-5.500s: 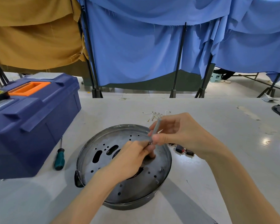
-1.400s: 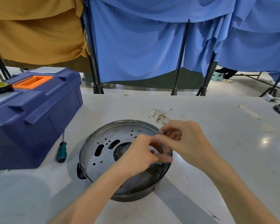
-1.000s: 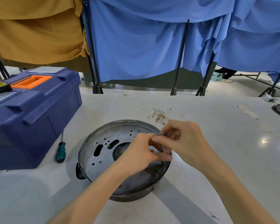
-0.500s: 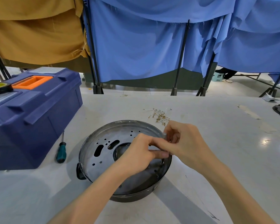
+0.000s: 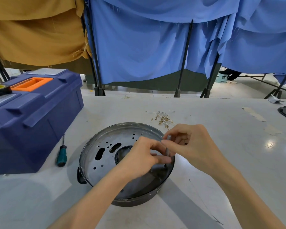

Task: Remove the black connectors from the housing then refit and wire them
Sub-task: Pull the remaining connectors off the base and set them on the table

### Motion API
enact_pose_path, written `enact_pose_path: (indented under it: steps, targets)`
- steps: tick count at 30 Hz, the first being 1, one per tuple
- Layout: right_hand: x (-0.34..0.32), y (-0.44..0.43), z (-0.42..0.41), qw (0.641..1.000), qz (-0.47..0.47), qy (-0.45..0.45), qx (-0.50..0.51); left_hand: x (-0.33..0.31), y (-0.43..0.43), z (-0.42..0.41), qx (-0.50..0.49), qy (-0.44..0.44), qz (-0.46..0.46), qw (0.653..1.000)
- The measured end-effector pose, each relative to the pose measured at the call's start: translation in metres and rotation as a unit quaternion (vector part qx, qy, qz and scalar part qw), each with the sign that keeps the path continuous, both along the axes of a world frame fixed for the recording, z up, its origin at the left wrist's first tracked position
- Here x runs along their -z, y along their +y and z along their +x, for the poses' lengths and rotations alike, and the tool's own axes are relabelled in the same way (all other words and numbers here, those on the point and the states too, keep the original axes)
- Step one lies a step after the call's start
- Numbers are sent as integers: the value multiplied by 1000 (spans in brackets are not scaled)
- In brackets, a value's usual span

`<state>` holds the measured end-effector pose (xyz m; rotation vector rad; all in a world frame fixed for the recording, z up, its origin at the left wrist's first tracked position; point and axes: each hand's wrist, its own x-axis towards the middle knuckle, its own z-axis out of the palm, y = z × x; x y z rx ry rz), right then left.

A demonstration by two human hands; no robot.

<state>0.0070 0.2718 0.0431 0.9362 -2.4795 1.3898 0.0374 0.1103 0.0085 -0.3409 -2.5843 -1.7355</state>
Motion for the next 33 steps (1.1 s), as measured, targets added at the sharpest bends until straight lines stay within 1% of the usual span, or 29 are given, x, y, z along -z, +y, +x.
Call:
enact_pose_path:
  steps: [5,7,10,12,15,17,21,24,27,30,33]
  targets:
    - [0,-5,-1,998,32,22,48,2,1,-2,-14,12,-13,1000]
    - [-1,-3,0,999,41,16,25,3,0,-2,-13,0,-28,1000]
    - [1,-2,2,1000,7,-6,-6,1,-1,0,-2,-8,-17,1000]
    - [0,-4,1,1000,1,-14,9,0,0,1,-3,-6,5,1000]
    - [-1,-7,0,999,21,-3,29,3,0,-1,-18,11,-14,1000]
    - [-3,-5,2,999,29,4,23,3,0,-1,-15,5,-26,1000]
    - [-2,-3,3,1000,3,-8,10,1,-1,0,7,-2,-5,1000]
    - [-2,-7,2,999,17,1,38,3,-1,0,-23,4,1,1000]
    - [-3,-5,3,999,34,6,31,4,-1,-1,-19,-1,-23,1000]
    - [-2,-4,5,1000,7,-11,4,3,-3,-1,-8,-13,-24,1000]
    - [-1,-6,1,1000,7,-7,23,2,-2,0,-12,-5,-4,1000]
